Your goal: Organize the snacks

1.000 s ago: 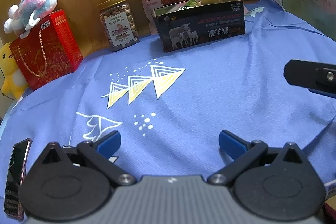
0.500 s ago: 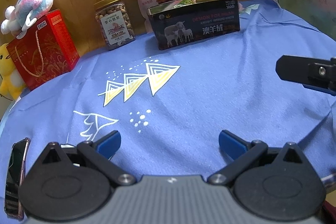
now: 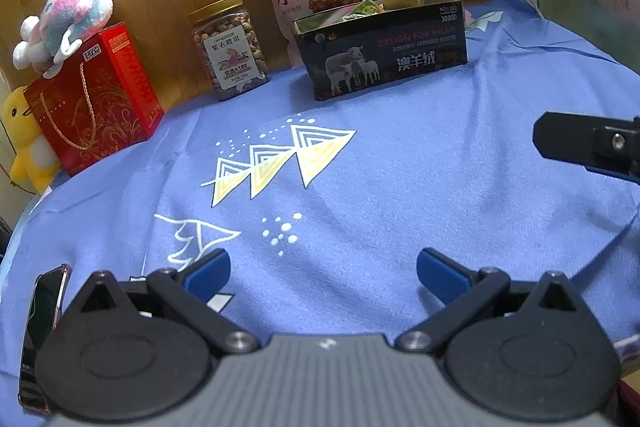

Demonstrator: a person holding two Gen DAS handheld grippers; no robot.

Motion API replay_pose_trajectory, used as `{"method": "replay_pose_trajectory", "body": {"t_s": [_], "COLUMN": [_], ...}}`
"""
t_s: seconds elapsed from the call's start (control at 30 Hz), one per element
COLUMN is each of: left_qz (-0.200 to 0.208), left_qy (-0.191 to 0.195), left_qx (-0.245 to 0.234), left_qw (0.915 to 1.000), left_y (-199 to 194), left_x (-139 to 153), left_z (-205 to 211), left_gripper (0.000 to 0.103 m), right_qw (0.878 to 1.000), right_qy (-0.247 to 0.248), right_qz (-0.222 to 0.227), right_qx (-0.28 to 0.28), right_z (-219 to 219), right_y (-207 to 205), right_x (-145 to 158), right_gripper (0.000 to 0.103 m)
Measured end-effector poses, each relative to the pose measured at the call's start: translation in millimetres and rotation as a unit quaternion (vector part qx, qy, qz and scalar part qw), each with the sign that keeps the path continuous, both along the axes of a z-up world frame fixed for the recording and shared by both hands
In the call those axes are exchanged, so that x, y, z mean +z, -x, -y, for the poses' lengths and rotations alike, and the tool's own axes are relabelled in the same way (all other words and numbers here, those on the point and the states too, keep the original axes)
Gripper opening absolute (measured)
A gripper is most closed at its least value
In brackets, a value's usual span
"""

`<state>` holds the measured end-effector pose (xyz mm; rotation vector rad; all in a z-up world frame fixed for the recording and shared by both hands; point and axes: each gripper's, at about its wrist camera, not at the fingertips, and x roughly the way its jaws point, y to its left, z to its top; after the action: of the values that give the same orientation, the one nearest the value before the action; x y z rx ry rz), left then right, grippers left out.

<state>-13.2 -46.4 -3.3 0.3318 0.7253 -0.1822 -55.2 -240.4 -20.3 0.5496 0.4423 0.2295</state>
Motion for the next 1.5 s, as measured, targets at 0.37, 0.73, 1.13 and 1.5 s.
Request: {"method": "replay_pose_trajectory", "body": {"t_s": [0.37,0.73,1.13,1.5], "left_qz": [0.007,0.006,0.006,0.001], "left_qy": [-0.005,-0.008,-0.007,-0.011], "left_qx": [-0.001,-0.004,-0.006,0.004], "left_qw": [1.0000,0.9999,0.9999,0.9999], "left_y": [1.9,2.3,1.5,-1.3], "left_x": [3.3,2.9,2.2,0.4], "left_z": [0.1,1.5,0.3,-1.2], "left_gripper": [0.103,0.103,0.103,0.103], "right_qw": [1.000,1.000,1.000,1.000], "right_qy": [0.000,0.000,-0.001,-0.002], "right_qz": [0.000,0.000,-0.001,-0.001], "right_qx": [-0.001,-0.001,0.000,0.000], "right_z": [-0.4,-0.4,-0.3,-1.1], "right_y": [0.0,-0.2,-0.5,-0.4], "right_x": [-0.1,-0.5,-0.3,-1.0], "right_gripper": [0.091,0.091,0.091,0.091]}}
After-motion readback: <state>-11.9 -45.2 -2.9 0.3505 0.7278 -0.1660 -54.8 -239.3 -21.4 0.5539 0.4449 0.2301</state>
